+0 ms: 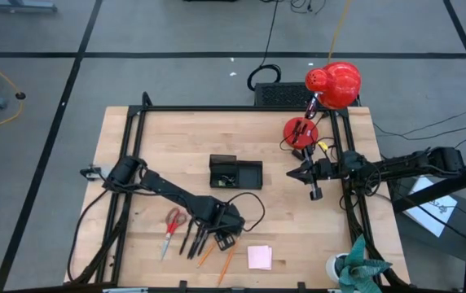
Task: Pick and place office supplies into organizer
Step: Put the left pencil into the desk organizer, then put the scissors into the desk organizer
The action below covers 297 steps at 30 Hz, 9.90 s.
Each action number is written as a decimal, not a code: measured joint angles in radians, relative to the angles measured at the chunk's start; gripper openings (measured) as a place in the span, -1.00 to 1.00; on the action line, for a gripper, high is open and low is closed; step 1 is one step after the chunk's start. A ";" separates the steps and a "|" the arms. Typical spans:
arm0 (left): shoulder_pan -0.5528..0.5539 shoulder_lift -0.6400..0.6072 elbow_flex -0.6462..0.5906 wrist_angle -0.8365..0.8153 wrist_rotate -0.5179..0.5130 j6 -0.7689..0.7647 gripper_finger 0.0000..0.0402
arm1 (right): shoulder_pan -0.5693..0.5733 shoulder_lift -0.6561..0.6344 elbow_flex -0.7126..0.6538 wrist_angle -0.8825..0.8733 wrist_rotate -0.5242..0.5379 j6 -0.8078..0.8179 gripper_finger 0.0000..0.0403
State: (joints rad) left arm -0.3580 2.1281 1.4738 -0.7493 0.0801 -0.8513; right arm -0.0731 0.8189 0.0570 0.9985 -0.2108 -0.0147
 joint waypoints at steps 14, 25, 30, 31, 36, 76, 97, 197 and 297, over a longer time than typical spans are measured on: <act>0.028 0.004 -0.001 -0.059 -0.052 0.094 -0.03 | 0.000 0.000 0.000 -0.001 0.002 -0.005 -1.00; 0.077 0.005 -0.006 -0.095 -0.230 0.175 -0.03 | 0.000 0.000 0.000 -0.001 0.003 -0.005 -1.00; 0.078 0.005 -0.006 -0.109 -0.208 0.135 -0.03 | 0.000 0.000 0.000 -0.004 0.003 0.003 -1.00; 0.076 0.005 -0.006 -0.111 -0.208 0.145 -0.03 | 0.000 0.000 0.000 -0.006 0.003 0.003 -1.00; 0.076 0.003 -0.007 -0.093 -0.189 0.206 -0.03 | 0.000 0.000 0.000 -0.007 0.004 0.003 -1.00; -0.139 -0.022 0.292 -0.306 -0.238 -0.675 -0.03 | 0.001 0.000 0.000 -0.006 0.000 0.099 -1.00; -0.108 0.074 0.291 -0.347 -0.156 -0.646 -0.03 | 0.001 0.000 0.000 -0.033 -0.002 0.105 -1.00; -0.113 -0.020 0.267 -0.102 -0.365 -0.235 -0.91 | 0.001 0.000 0.000 -0.077 -0.004 0.127 -1.00; -0.100 -0.431 -0.481 -0.228 -0.303 0.292 -0.94 | 0.003 0.001 0.000 -0.157 0.000 0.134 -1.00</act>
State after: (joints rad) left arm -0.4584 1.6973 0.9924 -0.9776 -0.2232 -0.5594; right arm -0.0700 0.8201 0.0569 0.8415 -0.2106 0.1196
